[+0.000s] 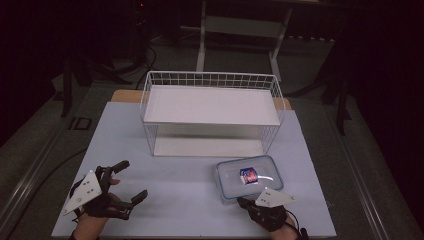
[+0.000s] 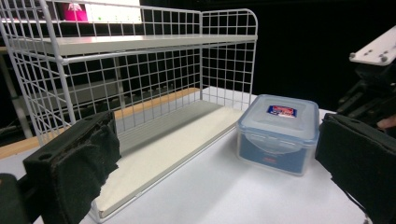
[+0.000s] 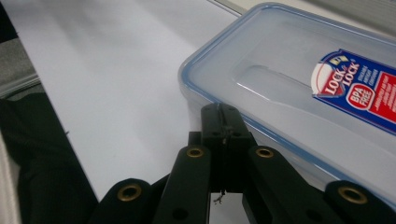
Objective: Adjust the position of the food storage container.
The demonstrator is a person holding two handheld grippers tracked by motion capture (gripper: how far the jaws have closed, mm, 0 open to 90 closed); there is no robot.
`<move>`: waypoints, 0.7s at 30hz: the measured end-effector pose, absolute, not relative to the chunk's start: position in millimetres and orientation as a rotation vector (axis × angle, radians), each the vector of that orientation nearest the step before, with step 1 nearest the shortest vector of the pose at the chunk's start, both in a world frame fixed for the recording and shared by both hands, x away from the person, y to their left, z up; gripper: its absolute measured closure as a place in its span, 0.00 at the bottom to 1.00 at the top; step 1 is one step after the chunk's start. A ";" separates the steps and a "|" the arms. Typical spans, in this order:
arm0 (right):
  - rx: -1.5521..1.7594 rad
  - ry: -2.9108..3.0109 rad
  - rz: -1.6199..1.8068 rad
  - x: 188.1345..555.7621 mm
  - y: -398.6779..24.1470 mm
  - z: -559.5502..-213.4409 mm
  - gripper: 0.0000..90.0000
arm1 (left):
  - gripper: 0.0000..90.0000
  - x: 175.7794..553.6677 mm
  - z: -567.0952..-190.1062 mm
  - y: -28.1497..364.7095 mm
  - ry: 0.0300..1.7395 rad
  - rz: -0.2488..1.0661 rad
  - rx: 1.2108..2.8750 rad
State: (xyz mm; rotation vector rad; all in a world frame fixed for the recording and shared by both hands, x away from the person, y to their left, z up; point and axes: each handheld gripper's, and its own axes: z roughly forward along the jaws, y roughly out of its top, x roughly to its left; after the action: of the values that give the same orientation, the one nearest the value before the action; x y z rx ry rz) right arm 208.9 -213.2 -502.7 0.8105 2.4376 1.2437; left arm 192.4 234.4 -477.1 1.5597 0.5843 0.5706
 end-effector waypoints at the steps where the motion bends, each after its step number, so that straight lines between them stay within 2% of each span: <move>1: 0.805 2.438 1.244 210.5 -211.8 -502.6 1.00 | 0.00 192.3 -477.2 234.3 0.583 0.571 1.560; 21: 0.792 2.446 1.257 236.8 -196.7 -501.2 1.00 | 0.00 193.1 -478.5 233.0 0.580 0.556 1.574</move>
State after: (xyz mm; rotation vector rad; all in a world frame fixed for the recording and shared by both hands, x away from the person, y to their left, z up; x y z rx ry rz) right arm 236.8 -196.7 -501.2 0.7918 2.4457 1.2573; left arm 193.1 233.0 -478.5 1.5739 0.5802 0.5560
